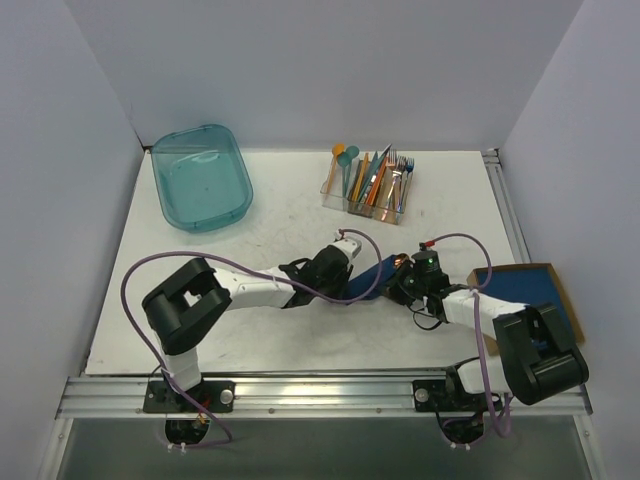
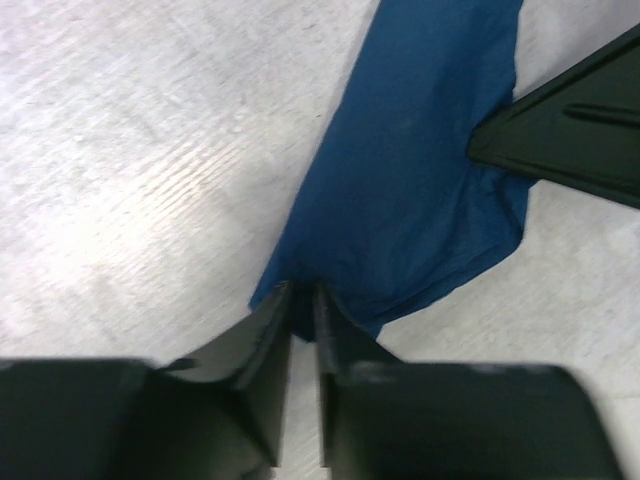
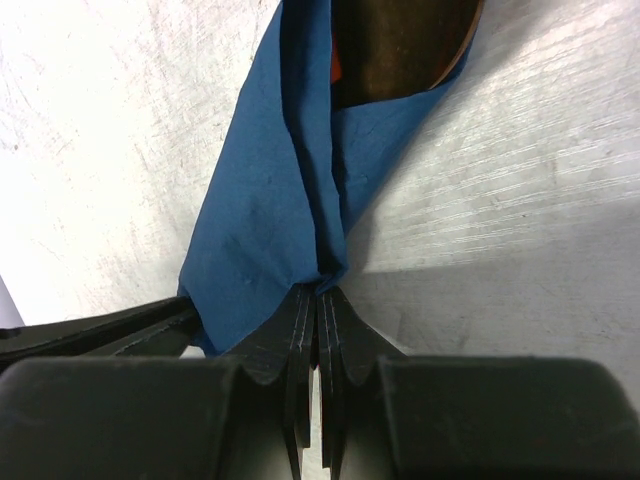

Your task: Place the utensils on the paper napkin and roll it up

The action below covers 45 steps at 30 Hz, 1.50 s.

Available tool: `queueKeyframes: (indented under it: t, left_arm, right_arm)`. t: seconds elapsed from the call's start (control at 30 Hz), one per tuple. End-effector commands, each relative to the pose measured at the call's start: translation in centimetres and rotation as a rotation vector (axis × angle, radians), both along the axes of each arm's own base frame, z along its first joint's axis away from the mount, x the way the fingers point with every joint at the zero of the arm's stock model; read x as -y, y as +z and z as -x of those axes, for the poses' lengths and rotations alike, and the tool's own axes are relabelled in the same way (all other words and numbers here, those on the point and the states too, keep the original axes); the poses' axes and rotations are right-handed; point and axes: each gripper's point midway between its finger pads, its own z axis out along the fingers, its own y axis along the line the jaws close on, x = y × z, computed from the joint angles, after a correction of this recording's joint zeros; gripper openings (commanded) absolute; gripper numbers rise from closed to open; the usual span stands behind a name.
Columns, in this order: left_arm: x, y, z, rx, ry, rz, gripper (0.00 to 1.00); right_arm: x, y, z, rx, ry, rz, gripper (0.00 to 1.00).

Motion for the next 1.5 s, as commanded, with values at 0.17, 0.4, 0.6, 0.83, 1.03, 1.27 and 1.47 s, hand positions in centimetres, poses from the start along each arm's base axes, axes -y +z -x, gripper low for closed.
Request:
queueKeyframes:
  t: [0.17, 0.4, 0.6, 0.83, 1.03, 1.27, 1.47]
  left_arm:
    - [-2.9, 4.2, -1.6, 0.063, 0.072, -0.062, 0.53]
    - [-0.9, 7.1, -3.4, 0.122, -0.007, -0.077, 0.74]
    - [1.8, 8.1, -4.0, 0.117, -0.112, -0.047, 0.82]
    - [3.8, 5.8, -3.1, 0.049, -0.208, -0.048, 0.82]
    - [4.7, 4.1, -1.9, -0.015, -0.262, -0.054, 0.79]
    - [4.8, 1.8, -1.7, -0.030, -0.239, -0.117, 0.79]
    - [4.0, 0.1, -1.6, -0.042, -0.222, -0.182, 0.76]
  right_arm:
    - [1.2, -0.5, 0.8, -0.029, -0.005, 0.066, 0.00]
    - [1.5, -0.4, 1.0, -0.026, 0.003, 0.087, 0.00]
    - [1.8, -0.5, 1.1, -0.028, 0.004, 0.100, 0.00]
    - [1.9, -0.3, 1.1, -0.024, 0.004, 0.110, 0.00]
    - [2.0, -0.3, 1.1, -0.024, 0.007, 0.114, 0.00]
    - [2.1, -0.3, 1.2, -0.020, 0.004, 0.116, 0.00]
    - [2.1, 0.3, 1.2, -0.008, 0.002, 0.118, 0.00]
